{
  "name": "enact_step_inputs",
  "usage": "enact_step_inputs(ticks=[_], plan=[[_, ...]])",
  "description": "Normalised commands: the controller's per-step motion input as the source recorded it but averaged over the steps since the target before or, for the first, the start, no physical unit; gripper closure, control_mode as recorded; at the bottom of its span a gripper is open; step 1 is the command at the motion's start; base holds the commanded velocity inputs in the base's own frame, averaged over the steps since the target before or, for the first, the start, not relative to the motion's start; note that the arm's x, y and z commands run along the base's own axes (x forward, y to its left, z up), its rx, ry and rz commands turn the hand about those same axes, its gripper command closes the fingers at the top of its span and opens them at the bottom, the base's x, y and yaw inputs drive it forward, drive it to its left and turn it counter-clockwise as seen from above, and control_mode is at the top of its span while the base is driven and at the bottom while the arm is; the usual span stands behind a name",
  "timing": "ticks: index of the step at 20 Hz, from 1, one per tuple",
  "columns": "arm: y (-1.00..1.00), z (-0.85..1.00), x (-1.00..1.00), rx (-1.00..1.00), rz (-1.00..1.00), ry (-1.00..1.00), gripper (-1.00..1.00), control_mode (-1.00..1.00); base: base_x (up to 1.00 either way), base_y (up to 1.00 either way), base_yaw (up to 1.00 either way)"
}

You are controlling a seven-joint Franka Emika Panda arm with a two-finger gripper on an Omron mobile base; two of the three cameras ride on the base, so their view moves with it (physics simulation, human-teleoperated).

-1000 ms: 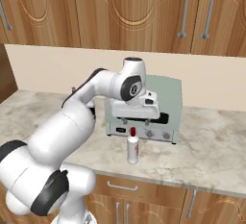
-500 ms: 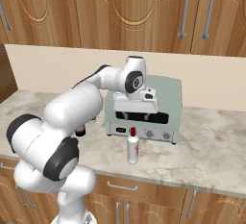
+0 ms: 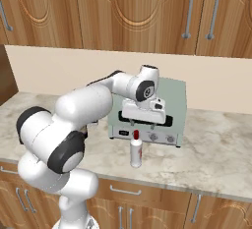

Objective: Move the drinks to the dining counter.

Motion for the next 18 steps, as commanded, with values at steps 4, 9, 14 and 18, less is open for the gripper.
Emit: enact_step_inputs(ticks=[4,9,14,18], plan=[[-0.02,-0.01,-0.07,0.00,-0.01,0.00,-1.00,-1.00,0.00,0.00,0.00],[0.00,-0.06,-0.12,0.00,0.00,0.00,-1.00,-1.00,0.00,0.00,0.00],[0.00,-0.18,-0.23,0.00,0.00,0.01,-1.00,-1.00,0.00,0.00,0.00],[0.05,-0.32,0.00,0.00,0.00,0.10,-1.00,-1.00,0.00,0.00,0.00]])
